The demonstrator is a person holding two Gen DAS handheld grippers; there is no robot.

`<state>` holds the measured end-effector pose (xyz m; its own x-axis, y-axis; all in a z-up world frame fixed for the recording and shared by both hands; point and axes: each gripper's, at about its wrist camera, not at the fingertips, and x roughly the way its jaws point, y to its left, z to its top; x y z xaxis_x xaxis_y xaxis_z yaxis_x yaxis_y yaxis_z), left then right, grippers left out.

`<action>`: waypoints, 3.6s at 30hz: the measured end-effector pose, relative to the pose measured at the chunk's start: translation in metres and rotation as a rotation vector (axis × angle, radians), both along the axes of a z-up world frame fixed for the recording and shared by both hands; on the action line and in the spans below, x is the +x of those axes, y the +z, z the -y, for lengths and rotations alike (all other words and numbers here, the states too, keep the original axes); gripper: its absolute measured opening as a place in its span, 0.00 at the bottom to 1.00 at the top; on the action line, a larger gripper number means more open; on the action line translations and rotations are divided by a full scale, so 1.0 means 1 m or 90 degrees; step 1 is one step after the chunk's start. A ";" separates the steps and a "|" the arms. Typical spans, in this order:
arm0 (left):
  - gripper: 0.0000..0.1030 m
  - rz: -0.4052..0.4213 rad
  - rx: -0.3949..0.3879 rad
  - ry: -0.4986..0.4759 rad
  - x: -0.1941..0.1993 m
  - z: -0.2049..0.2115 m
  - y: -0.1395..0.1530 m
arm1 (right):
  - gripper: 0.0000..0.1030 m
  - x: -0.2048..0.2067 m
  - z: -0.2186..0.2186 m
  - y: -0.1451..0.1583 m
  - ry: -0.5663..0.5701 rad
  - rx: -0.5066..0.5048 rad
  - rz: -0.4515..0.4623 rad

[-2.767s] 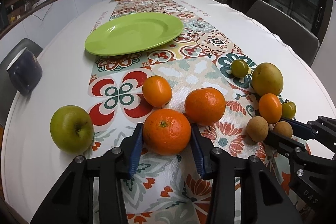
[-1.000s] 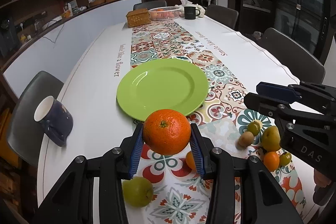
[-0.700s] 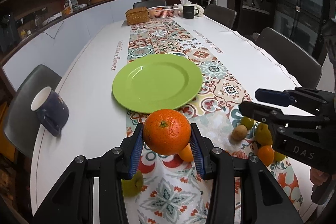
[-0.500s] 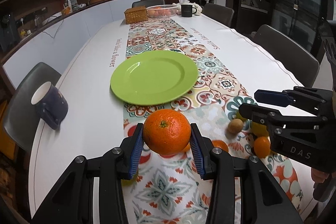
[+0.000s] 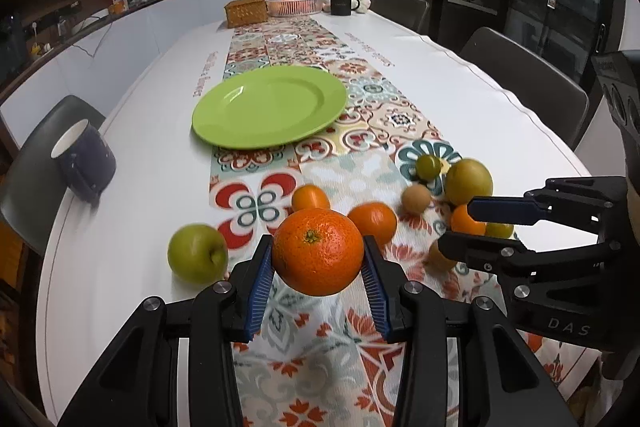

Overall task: Organize fruits
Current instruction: 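Carry the tangerine and kiwi in both tools over the green plate, then open both tools to drop the tangerine and kiwi onto the plate, then move both open tools back toward the remaining fruit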

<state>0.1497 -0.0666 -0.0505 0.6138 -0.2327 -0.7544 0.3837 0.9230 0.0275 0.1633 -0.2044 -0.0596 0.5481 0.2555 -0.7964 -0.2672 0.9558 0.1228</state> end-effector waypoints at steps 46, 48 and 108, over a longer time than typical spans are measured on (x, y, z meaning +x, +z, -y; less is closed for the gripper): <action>0.41 0.016 0.002 -0.008 0.024 -0.003 0.011 | 0.26 0.025 -0.003 -0.001 -0.010 -0.016 0.000; 0.41 0.027 0.006 -0.006 0.033 -0.004 0.016 | 0.26 0.034 -0.004 0.007 -0.008 -0.017 0.016; 0.68 0.057 -0.025 0.061 0.075 -0.029 0.062 | 0.63 0.080 -0.002 0.069 -0.052 -0.043 0.150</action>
